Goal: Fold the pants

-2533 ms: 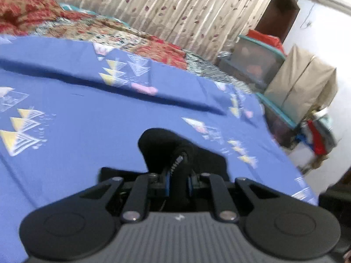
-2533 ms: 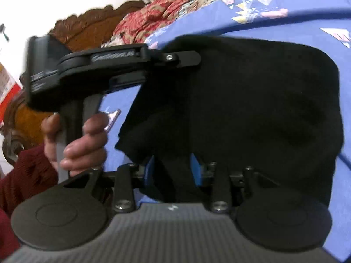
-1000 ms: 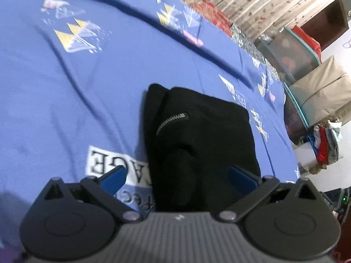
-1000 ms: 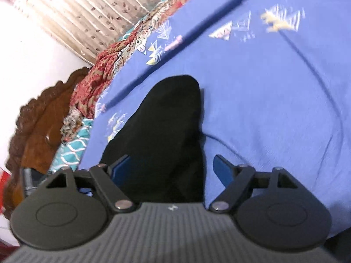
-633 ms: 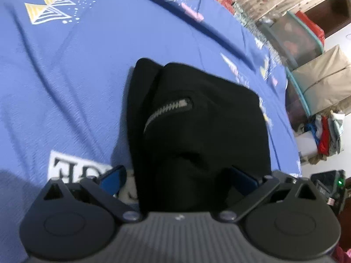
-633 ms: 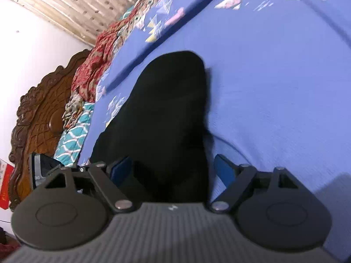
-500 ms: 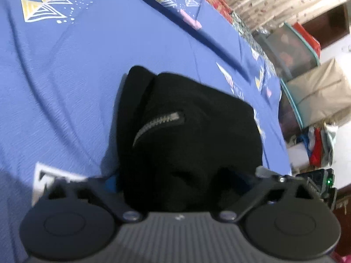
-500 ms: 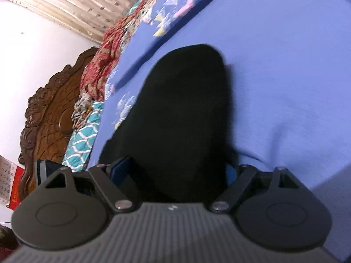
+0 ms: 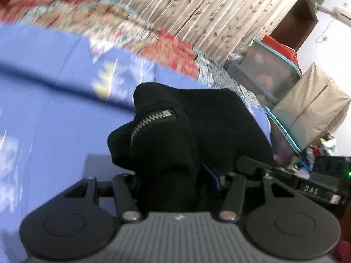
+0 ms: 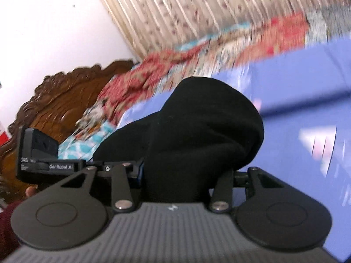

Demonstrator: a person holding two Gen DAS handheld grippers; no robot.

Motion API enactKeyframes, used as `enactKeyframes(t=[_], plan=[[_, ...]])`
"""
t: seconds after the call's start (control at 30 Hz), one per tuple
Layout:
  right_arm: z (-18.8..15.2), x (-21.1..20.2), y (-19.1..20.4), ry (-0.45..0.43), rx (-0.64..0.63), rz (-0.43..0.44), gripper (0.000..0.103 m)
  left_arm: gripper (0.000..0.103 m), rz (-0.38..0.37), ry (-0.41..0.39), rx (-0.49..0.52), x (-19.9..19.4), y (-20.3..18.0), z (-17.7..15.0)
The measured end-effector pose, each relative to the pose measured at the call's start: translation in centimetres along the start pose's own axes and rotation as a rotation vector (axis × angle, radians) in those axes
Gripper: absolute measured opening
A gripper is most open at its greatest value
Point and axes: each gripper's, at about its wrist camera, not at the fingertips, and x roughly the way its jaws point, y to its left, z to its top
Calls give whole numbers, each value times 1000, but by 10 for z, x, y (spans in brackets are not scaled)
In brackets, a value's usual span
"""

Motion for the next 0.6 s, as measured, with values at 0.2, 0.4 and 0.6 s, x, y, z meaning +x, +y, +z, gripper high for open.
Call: enactKeyframes(t=[0.2,0.4,0.6], plan=[[24,48,-52,-17,-44,-127,48,52,101,43,-11,92,19,27],[-13,78,-108,66,111,-265,66,73,227,81,-72,141,42,-3],[-26,41,-105,33,220,-299,80,86,296,88,-149,120,41,-7]])
